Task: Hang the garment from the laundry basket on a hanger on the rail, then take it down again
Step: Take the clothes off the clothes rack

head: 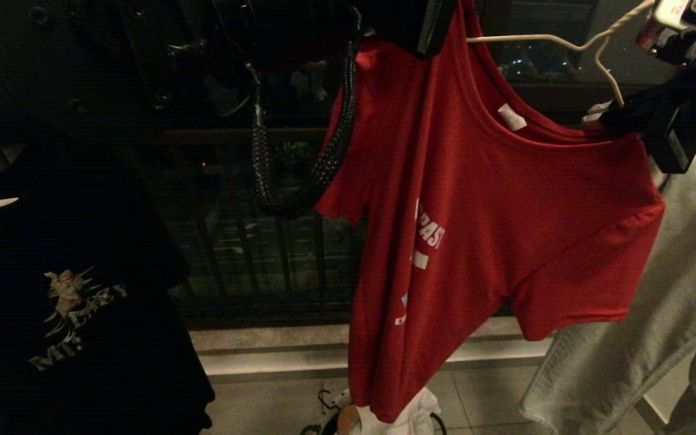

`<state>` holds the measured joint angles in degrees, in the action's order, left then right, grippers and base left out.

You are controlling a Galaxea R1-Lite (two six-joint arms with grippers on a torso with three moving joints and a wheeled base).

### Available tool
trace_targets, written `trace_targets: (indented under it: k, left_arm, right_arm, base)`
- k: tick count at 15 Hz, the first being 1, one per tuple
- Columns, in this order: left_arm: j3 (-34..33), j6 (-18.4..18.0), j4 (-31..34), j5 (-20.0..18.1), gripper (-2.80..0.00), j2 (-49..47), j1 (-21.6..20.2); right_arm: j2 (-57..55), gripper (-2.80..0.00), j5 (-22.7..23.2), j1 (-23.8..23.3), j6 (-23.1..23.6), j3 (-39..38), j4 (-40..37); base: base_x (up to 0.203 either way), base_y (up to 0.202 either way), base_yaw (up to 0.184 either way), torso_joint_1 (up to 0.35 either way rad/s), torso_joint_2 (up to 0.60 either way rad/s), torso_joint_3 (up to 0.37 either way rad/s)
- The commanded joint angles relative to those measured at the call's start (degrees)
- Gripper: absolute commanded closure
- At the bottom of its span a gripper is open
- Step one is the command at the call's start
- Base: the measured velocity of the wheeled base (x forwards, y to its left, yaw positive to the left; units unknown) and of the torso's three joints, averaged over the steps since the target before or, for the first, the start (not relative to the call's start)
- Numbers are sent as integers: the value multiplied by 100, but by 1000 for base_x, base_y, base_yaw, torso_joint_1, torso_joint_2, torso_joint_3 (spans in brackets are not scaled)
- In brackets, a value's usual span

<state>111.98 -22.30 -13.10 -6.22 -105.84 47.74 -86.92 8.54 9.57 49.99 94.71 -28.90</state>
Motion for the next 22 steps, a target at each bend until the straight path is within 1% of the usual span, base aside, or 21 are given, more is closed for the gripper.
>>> trace_targets:
  k: [1,3,6,8,9,11,13,14,16,18,20,21,22]
  left_arm:
    - [-1,-31,-304,-41,0,-220,32]
    - [-1,-143,-211,-11,0,-262,16]
    - [-10,-216,-209,-11,0,-286,-7]
    - [-10,-350,-212,-7,0,-258,-18]
    - [-13,-354,-187,-2,-280,-243,-42]
    - [-89,-357,-175,13,-280,-208,-63]
    - [-115,-363,-175,203,-280,-171,-54]
    - [-112,-363,-157,223,-280,-84,-54]
    - [-197,-337,78,251,-280,170,-54]
    - [-747,-301,260,349,-280,563,-54]
    - [-1516,-285,286,431,-280,992,-54]
    - [-1944,-268,287,453,0,1230,-56]
    - [-2296,-215,278,494,0,1458,-55]
  right_arm:
    - [-36,0,13,-83,28,-28,-35]
    - [-45,0,16,-140,46,-93,-28]
    - [-62,0,7,-140,37,-102,-28]
    - [-52,0,16,-140,54,-122,-19]
    - [-24,0,16,-136,85,-181,-15]
    - [0,0,16,-131,98,-237,-18]
    - [-18,0,-1,-113,107,-295,-10]
    - [-18,0,-1,-113,99,-295,-10]
    - [-18,0,-10,-105,98,-295,-10]
    - [-9,0,-10,-105,98,-295,-10]
    - [5,0,-15,-105,98,-295,-15]
    - [14,0,-17,-111,98,-295,-15]
    - [33,0,-19,-107,90,-295,-19]
  base:
    - [0,0,0,0,0,0]
    - [0,0,0,0,0,0]
    - [0,0,0,0,0,0]
    - [0,0,0,0,0,0]
    - [0,0,0,0,0,0]
    - [0,0,0,0,0,0]
    - [0,0,0,0,0,0]
    - [0,0,0,0,0,0]
    - [0,0,0,0,0,0]
    - [0,0,0,0,0,0]
    - [0,0,0,0,0,0]
    - [0,0,0,0,0,0]
    - [0,0,0,0,0,0]
